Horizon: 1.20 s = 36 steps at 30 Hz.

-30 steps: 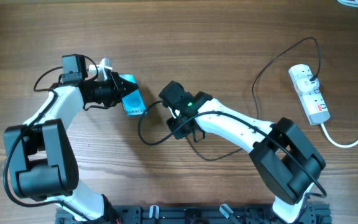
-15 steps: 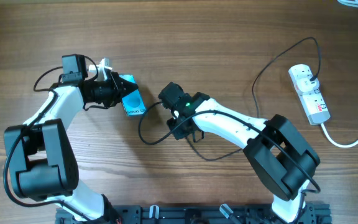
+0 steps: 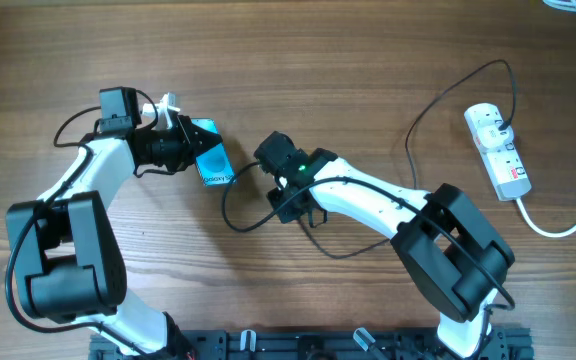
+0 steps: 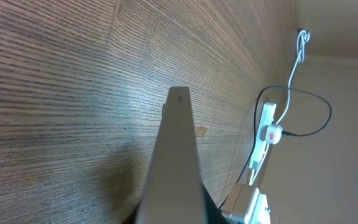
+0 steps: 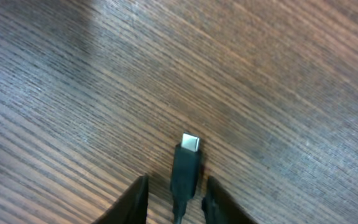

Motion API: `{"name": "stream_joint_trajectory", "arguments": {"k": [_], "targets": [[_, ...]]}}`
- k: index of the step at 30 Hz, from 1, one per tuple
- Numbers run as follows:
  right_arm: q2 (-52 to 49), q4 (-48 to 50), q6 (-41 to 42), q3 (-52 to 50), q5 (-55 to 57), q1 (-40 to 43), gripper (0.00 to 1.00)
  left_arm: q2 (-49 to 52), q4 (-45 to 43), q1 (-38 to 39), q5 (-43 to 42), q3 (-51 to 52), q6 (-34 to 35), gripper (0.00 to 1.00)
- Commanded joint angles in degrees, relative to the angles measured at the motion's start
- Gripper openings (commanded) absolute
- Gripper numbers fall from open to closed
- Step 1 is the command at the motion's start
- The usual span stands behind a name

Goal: Plug charger to phone and switch on socket
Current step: 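Move the right gripper down over the black USB-C cable plug, then close the right gripper on the USB-C plug and lift it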

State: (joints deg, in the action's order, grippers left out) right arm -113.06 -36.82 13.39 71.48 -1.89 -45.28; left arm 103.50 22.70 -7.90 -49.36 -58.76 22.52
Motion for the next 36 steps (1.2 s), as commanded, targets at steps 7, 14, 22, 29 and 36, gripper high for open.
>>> {"name": "stream_joint_trajectory", "arguments": {"k": [7, 14, 22, 29, 36], "targets": [[-1.2, 0.11, 0.17, 0.52, 0.35, 0.0, 0.37, -1.18, -0.57, -0.26, -1.14, -0.37, -1.33, 0.04], [-1.18, 0.11, 0.15, 0.52, 0.33, -0.02, 0.34, -1.18, -0.55, -0.26, -1.16, -0.37, -1.33, 0.04], [-0.26, -1.2, 0.02, 1.57, -0.92, 0.22, 0.04, -1.18, -0.57, -0.26, -1.2, -0.37, -1.31, 0.04], [4.33, -10.54, -5.9, 2.19, -5.55, 6.58, 0.04, -1.18, -5.57, -0.26, -10.19, -0.37, -1.31, 0.04], [3.76, -13.07, -7.3, -0.85, -2.01, 6.56, 0.04, -1.18, -5.2, -0.26, -10.21, -0.37, -1.29, 0.04]]}}
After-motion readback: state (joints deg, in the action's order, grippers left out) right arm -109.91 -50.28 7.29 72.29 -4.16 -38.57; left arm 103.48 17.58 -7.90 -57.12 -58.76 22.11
